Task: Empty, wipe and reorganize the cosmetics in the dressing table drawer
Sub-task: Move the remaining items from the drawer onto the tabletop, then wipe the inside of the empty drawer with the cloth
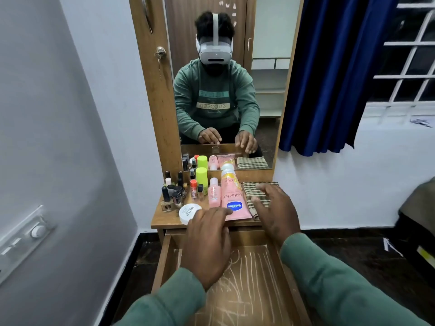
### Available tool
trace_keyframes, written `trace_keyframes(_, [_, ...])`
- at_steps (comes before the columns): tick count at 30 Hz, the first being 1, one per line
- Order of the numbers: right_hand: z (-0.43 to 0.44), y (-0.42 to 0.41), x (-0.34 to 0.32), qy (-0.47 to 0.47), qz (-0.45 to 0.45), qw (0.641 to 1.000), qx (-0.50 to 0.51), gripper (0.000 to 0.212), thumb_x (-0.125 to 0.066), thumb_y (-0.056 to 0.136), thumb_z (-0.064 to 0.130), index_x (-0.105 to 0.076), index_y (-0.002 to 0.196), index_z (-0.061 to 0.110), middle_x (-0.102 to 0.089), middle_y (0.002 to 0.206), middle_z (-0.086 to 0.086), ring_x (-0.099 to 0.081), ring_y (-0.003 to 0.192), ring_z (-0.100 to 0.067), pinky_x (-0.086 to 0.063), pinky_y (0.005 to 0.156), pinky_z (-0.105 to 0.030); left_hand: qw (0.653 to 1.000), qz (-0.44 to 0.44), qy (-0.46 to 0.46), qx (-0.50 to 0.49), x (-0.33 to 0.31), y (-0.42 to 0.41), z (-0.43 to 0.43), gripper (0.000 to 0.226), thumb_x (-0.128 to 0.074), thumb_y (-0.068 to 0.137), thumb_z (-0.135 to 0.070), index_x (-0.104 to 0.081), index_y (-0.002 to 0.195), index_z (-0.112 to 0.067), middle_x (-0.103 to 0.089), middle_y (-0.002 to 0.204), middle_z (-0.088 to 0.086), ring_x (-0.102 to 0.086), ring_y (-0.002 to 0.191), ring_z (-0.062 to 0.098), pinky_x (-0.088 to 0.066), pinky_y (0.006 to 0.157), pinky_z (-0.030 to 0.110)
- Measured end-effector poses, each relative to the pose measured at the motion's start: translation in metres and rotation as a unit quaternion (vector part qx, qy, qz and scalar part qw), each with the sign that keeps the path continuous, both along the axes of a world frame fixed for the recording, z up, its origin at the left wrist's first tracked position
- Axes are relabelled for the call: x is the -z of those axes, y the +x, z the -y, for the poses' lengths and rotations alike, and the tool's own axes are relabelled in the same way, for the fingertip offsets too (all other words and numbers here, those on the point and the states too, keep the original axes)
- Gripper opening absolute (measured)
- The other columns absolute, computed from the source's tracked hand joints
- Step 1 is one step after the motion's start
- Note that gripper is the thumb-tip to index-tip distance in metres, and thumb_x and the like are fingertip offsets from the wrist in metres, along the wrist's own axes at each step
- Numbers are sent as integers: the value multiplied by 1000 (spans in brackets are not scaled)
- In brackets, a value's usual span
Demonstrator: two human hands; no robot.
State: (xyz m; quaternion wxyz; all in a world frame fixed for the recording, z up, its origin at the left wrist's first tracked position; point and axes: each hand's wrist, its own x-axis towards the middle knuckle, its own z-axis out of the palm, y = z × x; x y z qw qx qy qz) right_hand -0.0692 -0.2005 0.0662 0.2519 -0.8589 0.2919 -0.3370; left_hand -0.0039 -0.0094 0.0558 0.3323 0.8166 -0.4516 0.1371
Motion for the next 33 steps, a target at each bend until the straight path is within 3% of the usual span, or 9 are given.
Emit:
trace_keyframes(6, [6, -30, 28, -76, -196, 976, -46, 74, -73, 89, 49, -45, 153, 24, -43, 161, 2, -39, 147, -21, -34, 120, -37, 997, -75, -15, 25, 25, -41, -10, 34, -63, 90, -22, -59, 121, -37, -59, 118, -25, -46, 115, 3, -43, 95, 30])
trace_keyframes(10, [10, -32, 36, -164, -244, 955, -41, 54, -72, 91, 37, -55, 142, 27, -55, 146, 4, -49, 133, -21, -41, 110, -35, 986, -164, 7, 28, 31, -61, 1, 25, -63, 90, -25, -61, 112, -36, -60, 108, -27, -47, 105, 1, -44, 93, 25])
trace_keyframes(13, [9, -31, 33, -211, -246, 946, -24, 33, -59, 94, 17, -62, 126, 24, -61, 128, 1, -55, 117, -26, -47, 96, -38, 978, -205, 34, 14, 32, -68, 12, 10, -63, 85, -29, -60, 95, -30, -63, 93, -19, -53, 93, 7, -47, 84, 29])
trace_keyframes(19, [11, -31, 28, -239, -246, 939, -27, 36, -49, 93, 4, -61, 122, 21, -60, 126, -3, -54, 114, -29, -47, 89, -39, 922, -387, -4, -19, 42, -73, 40, 6, -62, 89, -16, -64, 87, -22, -68, 84, -6, -62, 79, 12, -52, 80, 33])
trace_keyframes(21, [11, -33, 27, -228, -245, 942, -29, 34, -51, 93, 7, -62, 122, 21, -61, 126, -2, -54, 116, -28, -47, 88, -38, 878, -476, -54, -21, 42, -70, 56, 13, -59, 94, -7, -64, 92, -18, -69, 92, 3, -61, 82, 18, -52, 81, 35])
trace_keyframes(24, [11, -37, 27, -201, -232, 952, -25, 30, -52, 94, 13, -64, 119, 22, -62, 125, 0, -53, 119, -26, -47, 87, -37, 761, -630, -153, -24, 35, -69, 84, 14, -50, 100, 0, -58, 97, -11, -64, 92, 13, -58, 78, 23, -47, 69, 33])
trace_keyframes(28, [7, -46, 28, -178, -190, 965, -28, 26, -51, 95, 17, -65, 116, 23, -63, 123, 2, -53, 117, -22, -45, 87, -34, 604, -748, -273, -25, 28, -75, 106, 29, -39, 108, -21, -63, 117, -6, -68, 99, 14, -59, 85, 24, -47, 74, 32])
trace_keyframes(31, [3, -57, 30, -165, -169, 971, -40, 24, -52, 94, 20, -64, 114, 24, -64, 120, 2, -57, 112, -23, -44, 83, -34, 518, -786, -337, -5, 20, -78, 110, 35, -38, 110, -29, -65, 102, -8, -67, 75, 8, -58, 68, 19, -45, 64, 30])
trace_keyframes(33, [-1, -67, 31, -155, -149, 976, -46, 25, -53, 95, 21, -65, 117, 23, -63, 118, 1, -59, 110, -25, -45, 80, -36, 478, -800, -362, 2, 16, -79, 112, 39, -38, 110, -33, -63, 91, -9, -63, 71, 8, -56, 64, 18, -45, 59, 28])
